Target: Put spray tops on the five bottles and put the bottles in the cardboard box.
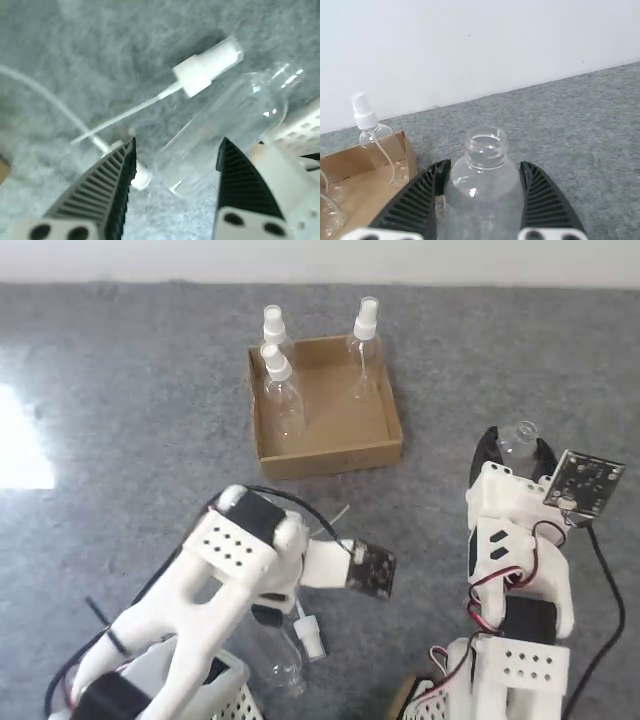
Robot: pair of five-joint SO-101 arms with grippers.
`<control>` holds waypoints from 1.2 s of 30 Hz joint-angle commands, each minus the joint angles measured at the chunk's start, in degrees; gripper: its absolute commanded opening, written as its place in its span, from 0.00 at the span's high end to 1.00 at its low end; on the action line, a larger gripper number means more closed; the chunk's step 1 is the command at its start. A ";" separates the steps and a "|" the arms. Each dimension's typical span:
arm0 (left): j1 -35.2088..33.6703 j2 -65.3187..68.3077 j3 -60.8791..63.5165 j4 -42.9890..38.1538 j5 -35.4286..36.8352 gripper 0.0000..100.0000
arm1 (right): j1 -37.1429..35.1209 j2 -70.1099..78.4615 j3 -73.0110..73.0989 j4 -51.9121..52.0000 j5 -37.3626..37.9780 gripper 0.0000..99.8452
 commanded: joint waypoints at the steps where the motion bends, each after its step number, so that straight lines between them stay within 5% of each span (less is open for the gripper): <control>1: 5.19 -0.18 4.26 -4.31 -0.44 0.75 | 0.40 -1.89 -0.97 -1.36 -0.62 0.92; 15: 11.34 0.35 15.52 -21.45 -0.35 0.75 | 0.31 -1.89 -0.97 -1.27 -0.62 0.92; 36: 16.70 0.44 18.42 -26.37 3.52 0.85 | -1.63 -1.80 -0.88 -1.10 -0.26 0.92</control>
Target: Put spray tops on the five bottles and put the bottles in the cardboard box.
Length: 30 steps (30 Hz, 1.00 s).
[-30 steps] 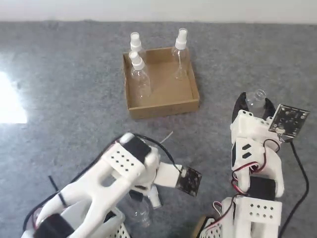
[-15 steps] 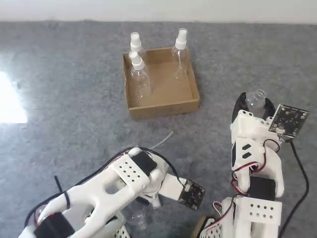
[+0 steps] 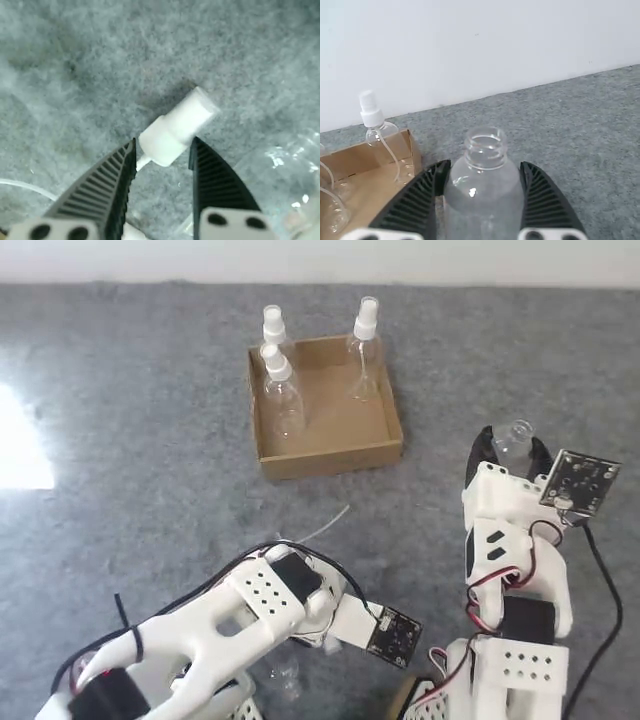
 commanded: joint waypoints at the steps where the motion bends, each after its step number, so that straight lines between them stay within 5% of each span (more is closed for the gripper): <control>1: 0.44 0.09 -0.13 -1.14 0.70 0.85 | -0.40 -1.80 -0.88 -1.10 -0.26 0.92; 23: 2.64 0.62 -0.31 -2.55 2.90 0.84 | -0.40 -1.80 -0.88 -1.27 -0.26 0.92; 30: 2.46 16.26 -11.12 2.90 2.99 0.84 | -0.40 -1.80 -0.88 -1.19 -0.26 0.92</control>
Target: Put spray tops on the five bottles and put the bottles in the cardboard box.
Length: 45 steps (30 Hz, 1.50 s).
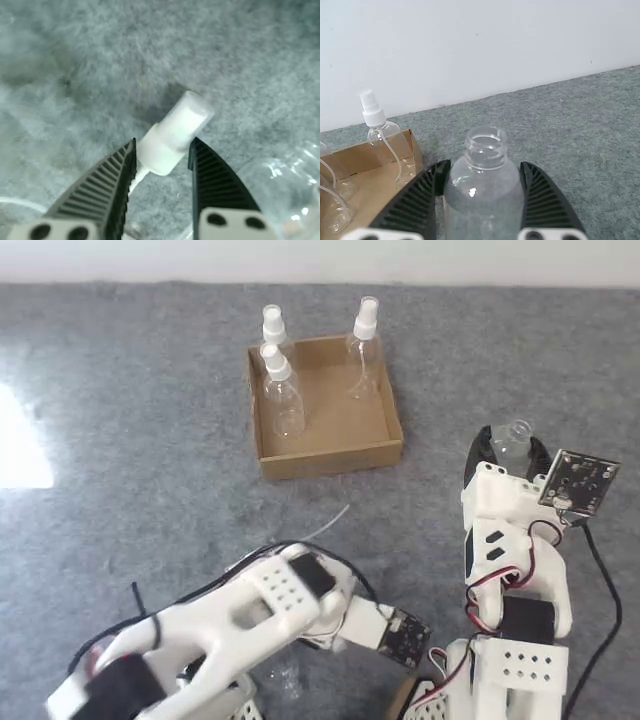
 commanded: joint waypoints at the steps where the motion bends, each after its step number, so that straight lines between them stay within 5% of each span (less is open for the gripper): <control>1: -0.18 12.31 -10.24 5.45 0.79 0.84 | -0.13 -1.80 -0.88 -1.19 -0.26 0.92; 14: 0.09 20.31 -16.66 9.58 0.79 0.96 | -0.13 -1.80 -0.88 -1.10 -0.26 0.92; 33: -0.18 20.04 -17.19 6.68 7.65 0.97 | -0.13 -1.80 -0.88 -1.01 -0.18 0.92; 45: -7.82 -1.32 -13.85 6.68 9.41 0.96 | -0.48 -1.80 -0.88 -0.92 -0.18 0.92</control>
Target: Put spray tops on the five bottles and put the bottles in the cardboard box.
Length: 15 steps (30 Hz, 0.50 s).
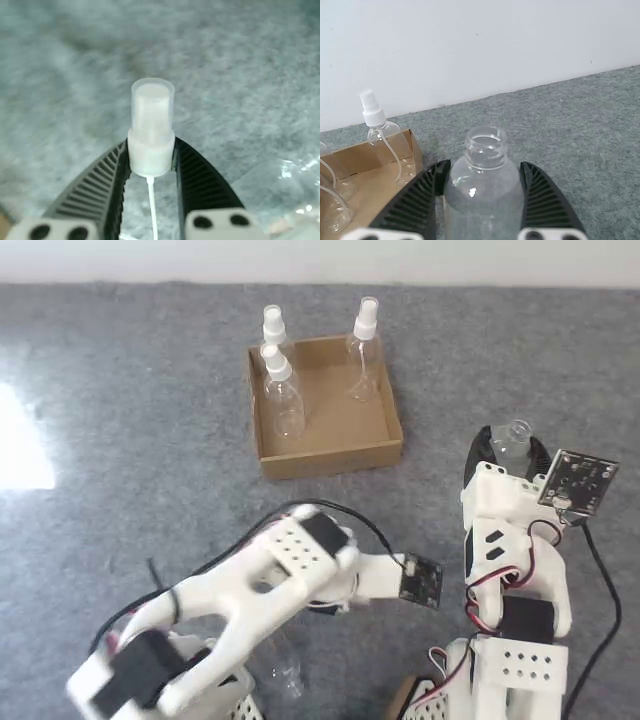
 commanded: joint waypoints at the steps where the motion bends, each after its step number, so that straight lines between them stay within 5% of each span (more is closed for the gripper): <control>1: -2.64 -10.64 0.66 -0.70 0.70 0.96 | -0.48 -1.80 -0.88 -0.92 -0.18 0.92; 15: -9.58 -31.38 0.84 -6.77 19.69 0.96 | -2.86 -1.63 -0.79 -0.84 -0.18 0.92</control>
